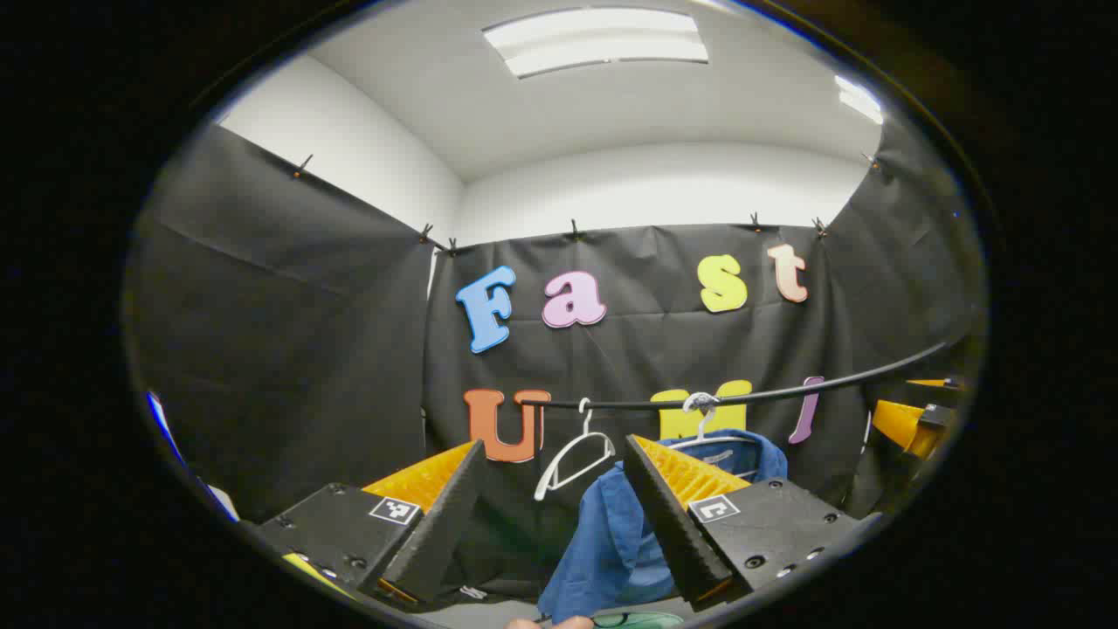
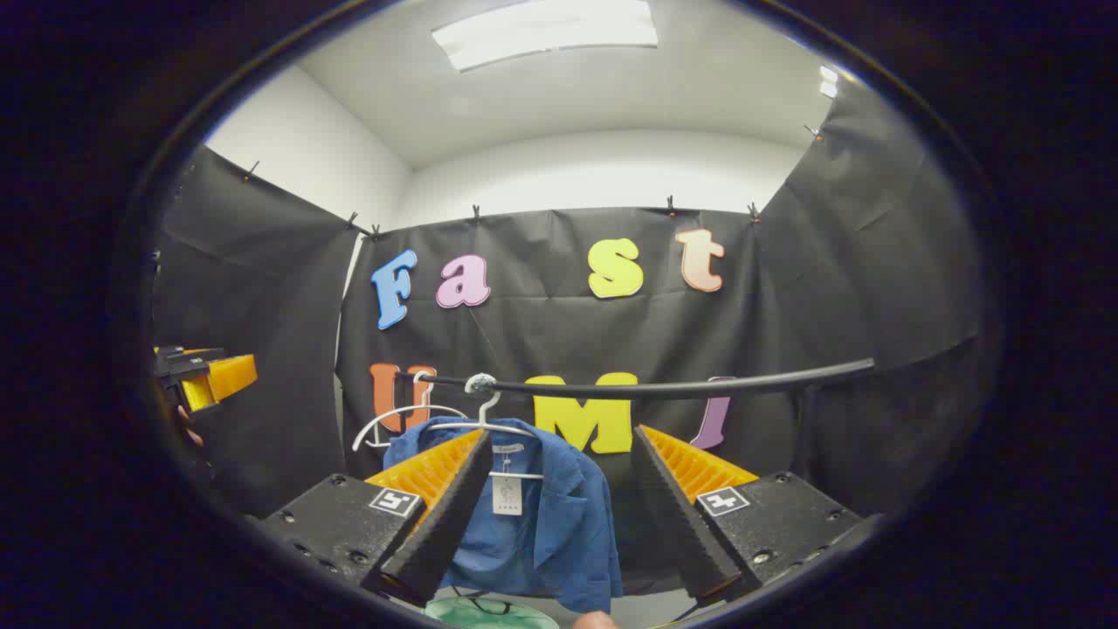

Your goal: Grasp the clothes on the hanger with both hands and then place them into the laundry hamper below.

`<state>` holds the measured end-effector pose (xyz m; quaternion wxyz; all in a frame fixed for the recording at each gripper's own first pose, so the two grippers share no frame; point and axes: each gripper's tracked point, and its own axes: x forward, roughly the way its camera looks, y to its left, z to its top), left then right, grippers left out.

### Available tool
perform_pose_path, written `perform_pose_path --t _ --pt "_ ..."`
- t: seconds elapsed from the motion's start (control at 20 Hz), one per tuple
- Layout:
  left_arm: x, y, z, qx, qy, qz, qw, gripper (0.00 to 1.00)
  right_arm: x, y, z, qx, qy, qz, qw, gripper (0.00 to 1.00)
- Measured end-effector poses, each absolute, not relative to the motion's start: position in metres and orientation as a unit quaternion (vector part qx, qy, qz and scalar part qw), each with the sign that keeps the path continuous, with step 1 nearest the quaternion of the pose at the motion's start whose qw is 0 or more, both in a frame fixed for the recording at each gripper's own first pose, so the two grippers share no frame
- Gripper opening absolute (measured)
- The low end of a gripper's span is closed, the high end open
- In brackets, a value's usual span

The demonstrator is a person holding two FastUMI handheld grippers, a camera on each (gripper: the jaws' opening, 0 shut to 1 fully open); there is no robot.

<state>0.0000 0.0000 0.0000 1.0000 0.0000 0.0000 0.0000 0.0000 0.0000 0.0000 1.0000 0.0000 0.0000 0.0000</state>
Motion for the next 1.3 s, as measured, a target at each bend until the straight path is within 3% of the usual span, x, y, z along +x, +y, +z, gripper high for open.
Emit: perform_pose_path --t 0.55,0.6,0.65,0.7,0.8,1.1,1.2,1.25,1.3 --pt "0.025 -0.001 -0.024 -0.014 0.006 -0.073 0.997 1.00 0.004 0.006 -0.004 -0.003 0.021 -0.065 0.998 1.00" --pt "0.029 -0.001 -0.027 -0.011 0.010 -0.073 0.997 0.92 0.005 0.008 -0.003 -0.003 0.020 -0.068 0.997 1.00" --pt "0.031 -0.002 -0.032 -0.011 0.016 -0.075 0.997 1.00 0.007 0.010 -0.005 -0.006 0.021 -0.070 0.997 1.00" --pt "0.033 -0.005 -0.034 -0.013 0.019 -0.077 0.997 0.92 0.008 0.012 -0.006 -0.009 0.021 -0.070 0.997 1.00" --pt "0.037 -0.008 -0.040 -0.017 0.021 -0.077 0.997 1.00 0.015 0.012 -0.010 -0.016 0.031 -0.072 0.997 1.00" --pt "0.058 -0.025 -0.068 -0.032 0.049 -0.061 0.996 1.00 0.061 0.013 -0.041 0.001 0.052 -0.044 0.998 1.00" --pt "0.063 -0.037 -0.082 -0.025 0.065 -0.059 0.996 0.92 0.079 0.010 -0.061 0.003 0.068 -0.035 0.997 1.00" --pt "0.066 -0.041 -0.088 -0.021 0.068 -0.056 0.996 1.00 0.089 0.007 -0.068 0.001 0.071 -0.033 0.997 1.00" --pt "0.071 -0.045 -0.094 -0.016 0.072 -0.053 0.996 0.96 0.099 0.006 -0.076 0.000 0.073 -0.033 0.997 1.00"
